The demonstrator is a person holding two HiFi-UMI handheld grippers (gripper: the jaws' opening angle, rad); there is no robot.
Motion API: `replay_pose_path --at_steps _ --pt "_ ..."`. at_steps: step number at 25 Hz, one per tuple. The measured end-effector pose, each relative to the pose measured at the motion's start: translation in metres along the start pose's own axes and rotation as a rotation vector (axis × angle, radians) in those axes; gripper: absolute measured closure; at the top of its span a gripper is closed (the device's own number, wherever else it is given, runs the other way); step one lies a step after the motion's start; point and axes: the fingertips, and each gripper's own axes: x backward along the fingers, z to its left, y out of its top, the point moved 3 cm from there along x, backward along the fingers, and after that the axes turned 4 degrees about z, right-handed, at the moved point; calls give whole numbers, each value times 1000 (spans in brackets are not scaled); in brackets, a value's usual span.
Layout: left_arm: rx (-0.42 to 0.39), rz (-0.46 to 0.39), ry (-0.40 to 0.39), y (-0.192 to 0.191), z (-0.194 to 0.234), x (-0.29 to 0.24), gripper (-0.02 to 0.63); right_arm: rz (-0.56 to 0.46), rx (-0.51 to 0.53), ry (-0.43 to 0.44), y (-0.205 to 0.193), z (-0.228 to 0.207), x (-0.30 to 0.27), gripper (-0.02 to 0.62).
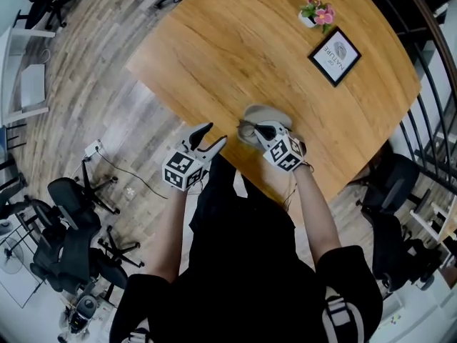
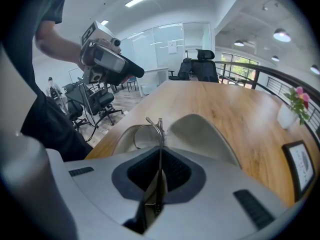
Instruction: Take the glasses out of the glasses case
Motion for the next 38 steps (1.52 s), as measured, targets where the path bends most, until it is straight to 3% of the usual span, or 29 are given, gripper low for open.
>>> replay_pose_path --at_steps 38 --pt "-160 -144 58 41 -80 37 370 -155 66 -193 22 2 107 572"
